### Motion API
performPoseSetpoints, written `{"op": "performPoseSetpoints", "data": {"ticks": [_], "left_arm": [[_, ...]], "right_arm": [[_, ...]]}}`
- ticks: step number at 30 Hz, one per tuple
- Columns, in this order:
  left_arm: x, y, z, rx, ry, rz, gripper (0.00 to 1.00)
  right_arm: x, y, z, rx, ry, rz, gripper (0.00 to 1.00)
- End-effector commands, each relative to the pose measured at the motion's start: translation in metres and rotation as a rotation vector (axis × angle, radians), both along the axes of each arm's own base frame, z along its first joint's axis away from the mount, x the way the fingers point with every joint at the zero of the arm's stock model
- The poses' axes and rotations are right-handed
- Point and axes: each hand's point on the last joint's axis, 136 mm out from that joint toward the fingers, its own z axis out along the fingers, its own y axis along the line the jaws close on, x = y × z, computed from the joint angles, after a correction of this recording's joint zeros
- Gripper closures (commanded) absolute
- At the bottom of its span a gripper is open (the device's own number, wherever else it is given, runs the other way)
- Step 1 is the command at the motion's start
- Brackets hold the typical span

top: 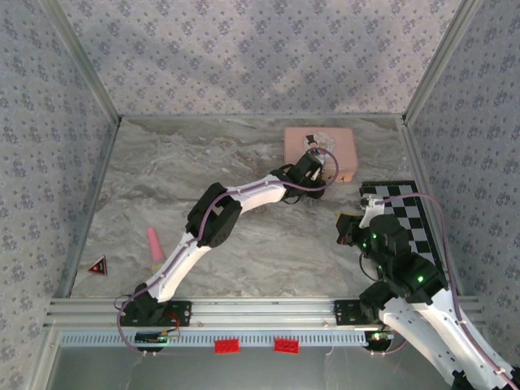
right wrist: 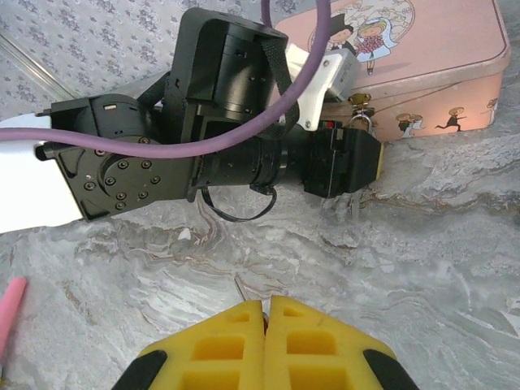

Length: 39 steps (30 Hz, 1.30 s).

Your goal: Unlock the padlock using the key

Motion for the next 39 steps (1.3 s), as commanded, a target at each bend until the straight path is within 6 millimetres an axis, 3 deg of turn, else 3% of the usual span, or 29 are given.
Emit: {"op": "performPoseSetpoints", "data": {"ticks": [1,15,23,29,39], "left_arm": [[-0.004,-0.004,0.023,-0.063,-0.009,0.004,0.65],[-0.001,-0.005,0.029,-0.083,-0.013,0.025,0.81],[0.0,0.01,0.031,-0.096,-0.01,0.085,0.96],[0.011,0.053,0.038,-0.146,-0.004,0.196,1.0],[0.014,0.161,0.044,-0.157,0.006,0.371,1.0]], "right_arm": [[0.002,0.002,0.001,-0.006,-0.007,0.01,1.0],[0.002,0.002,-0.003,0.001,0.009,0.005,1.0],[0.003,0.003,-0.002,0.01,0.011,0.001,1.0],[0.006,0.006,0.0,0.016,0.009,0.001,1.0],[0.018,0.026,-0.007,0.047,0.041,0.05,1.0]]}}
